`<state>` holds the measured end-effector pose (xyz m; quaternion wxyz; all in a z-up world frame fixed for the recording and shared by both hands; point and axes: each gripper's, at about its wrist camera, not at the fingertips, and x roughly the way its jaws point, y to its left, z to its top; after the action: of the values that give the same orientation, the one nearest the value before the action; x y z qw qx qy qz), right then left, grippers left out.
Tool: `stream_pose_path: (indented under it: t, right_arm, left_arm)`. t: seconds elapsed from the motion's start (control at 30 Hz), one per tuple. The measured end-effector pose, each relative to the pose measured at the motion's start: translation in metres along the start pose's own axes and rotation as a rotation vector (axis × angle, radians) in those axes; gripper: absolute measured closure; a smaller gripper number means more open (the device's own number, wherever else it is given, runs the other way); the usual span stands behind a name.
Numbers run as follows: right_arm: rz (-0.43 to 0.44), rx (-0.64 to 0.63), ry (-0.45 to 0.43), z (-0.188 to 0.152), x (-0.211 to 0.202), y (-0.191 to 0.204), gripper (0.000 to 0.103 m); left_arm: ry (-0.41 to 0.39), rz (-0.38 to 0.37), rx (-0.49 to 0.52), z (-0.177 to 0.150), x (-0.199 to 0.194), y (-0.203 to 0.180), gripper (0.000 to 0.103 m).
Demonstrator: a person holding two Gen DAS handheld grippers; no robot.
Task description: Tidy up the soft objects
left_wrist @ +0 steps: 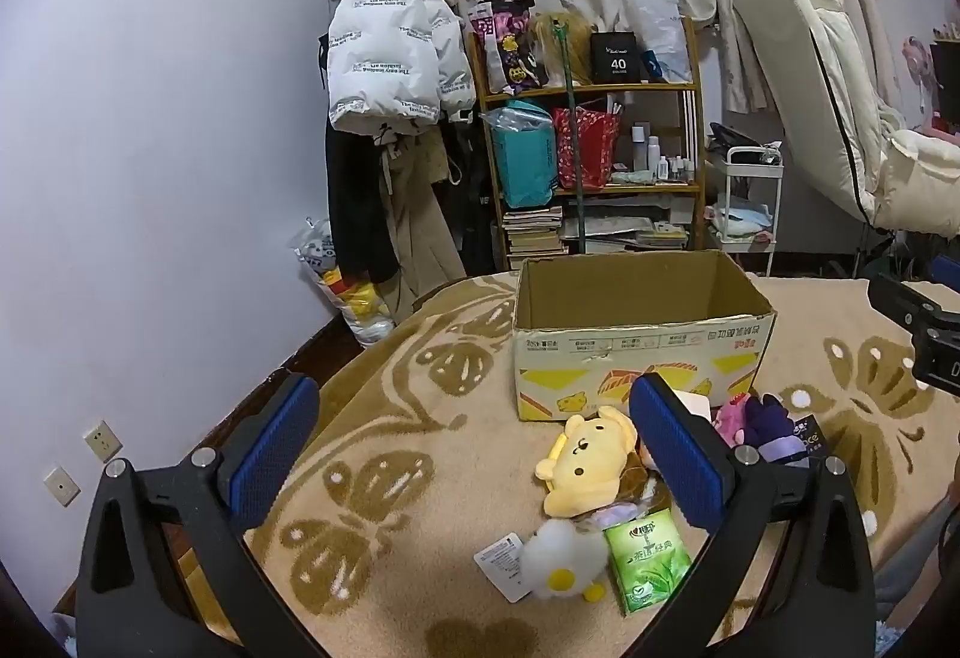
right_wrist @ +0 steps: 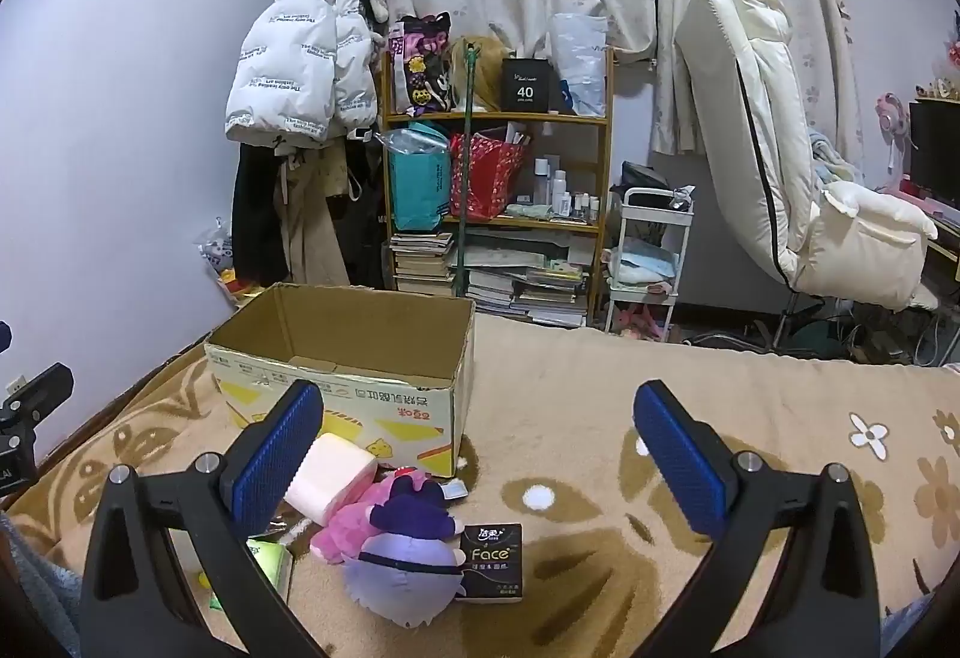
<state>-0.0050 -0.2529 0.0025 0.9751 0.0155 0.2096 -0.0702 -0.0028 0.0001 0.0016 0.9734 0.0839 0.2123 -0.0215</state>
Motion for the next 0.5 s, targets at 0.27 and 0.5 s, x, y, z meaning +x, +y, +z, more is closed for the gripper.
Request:
stream_pose_path:
  t: [0.27, 0.5]
  right_arm:
    - [-0.003, 0.001, 0.0, -0.0003, 0.0004, 0.0005, 0.0]
    - [-0.003, 0.002, 0.0, -0.0008, 0.0006, 0.0004, 0.0]
  left_arm:
    - [0.001, -0.001, 0.001, -0.001, 0.0006, 0.0001, 0.001]
    - [0.004, 0.001, 0.002, -0.0015, 0.0019, -0.0012, 0.001]
